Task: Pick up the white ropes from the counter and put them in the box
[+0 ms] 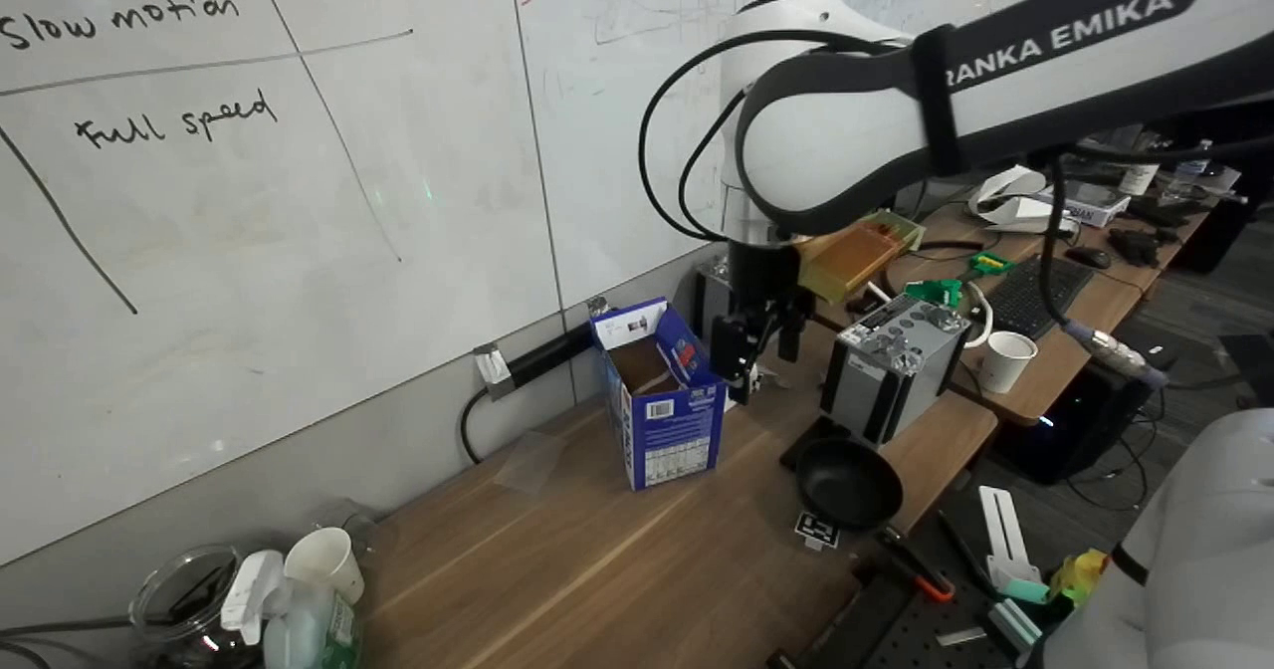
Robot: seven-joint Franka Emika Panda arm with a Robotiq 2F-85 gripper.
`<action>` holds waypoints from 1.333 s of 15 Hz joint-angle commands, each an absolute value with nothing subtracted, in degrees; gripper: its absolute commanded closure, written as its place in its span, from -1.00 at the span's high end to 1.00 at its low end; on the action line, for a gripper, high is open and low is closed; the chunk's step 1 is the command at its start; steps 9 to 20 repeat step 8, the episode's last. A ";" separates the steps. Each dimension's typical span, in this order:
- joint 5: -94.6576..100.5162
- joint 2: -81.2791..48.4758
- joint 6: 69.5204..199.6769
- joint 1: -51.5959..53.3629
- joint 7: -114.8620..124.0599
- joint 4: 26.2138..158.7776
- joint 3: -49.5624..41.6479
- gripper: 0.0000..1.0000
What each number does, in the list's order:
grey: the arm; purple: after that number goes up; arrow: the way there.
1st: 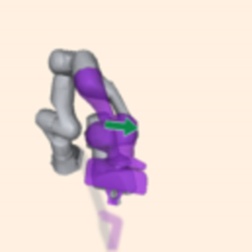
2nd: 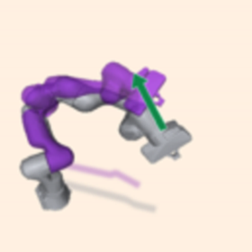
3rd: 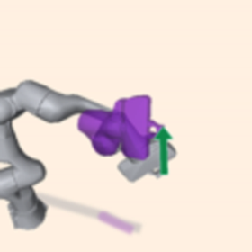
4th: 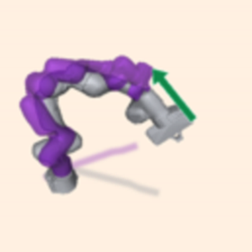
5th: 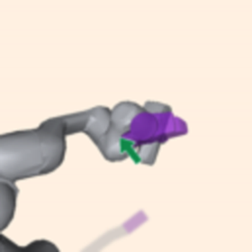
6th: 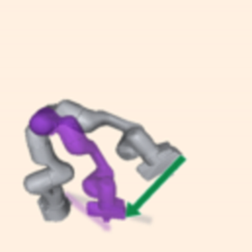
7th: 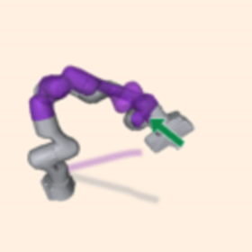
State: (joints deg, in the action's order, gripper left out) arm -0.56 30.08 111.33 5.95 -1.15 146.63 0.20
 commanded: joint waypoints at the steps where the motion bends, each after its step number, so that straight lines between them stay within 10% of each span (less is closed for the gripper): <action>1: -1.84 36.36 107.58 5.18 -2.37 149.48 0.18 1.00; 20: -1.00 36.95 107.12 5.07 -1.56 150.46 0.80 1.00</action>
